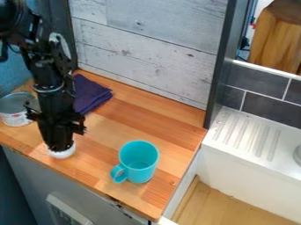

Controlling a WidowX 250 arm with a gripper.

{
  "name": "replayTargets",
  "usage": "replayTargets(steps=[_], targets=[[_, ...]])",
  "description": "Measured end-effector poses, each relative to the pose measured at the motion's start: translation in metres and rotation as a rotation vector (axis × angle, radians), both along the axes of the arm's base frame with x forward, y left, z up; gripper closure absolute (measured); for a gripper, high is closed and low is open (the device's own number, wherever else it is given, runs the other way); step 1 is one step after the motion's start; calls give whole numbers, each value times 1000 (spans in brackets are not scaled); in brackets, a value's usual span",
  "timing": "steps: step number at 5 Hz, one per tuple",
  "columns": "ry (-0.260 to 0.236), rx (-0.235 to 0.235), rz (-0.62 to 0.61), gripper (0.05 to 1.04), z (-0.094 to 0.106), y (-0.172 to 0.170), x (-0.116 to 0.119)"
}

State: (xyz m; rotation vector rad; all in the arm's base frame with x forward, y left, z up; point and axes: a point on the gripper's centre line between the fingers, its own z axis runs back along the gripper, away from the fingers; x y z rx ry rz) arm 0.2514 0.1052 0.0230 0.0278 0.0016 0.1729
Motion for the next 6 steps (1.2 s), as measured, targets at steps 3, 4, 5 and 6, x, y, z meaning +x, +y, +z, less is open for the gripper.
replayTargets(steps=[3,4,5,6], targets=[[8,-30,19,499,6,8,-1],[-96,12,35,168,44,9,7],[-169,16,-50,77,68,-14,20],[-185,18,-196,81,74,-63,32]])
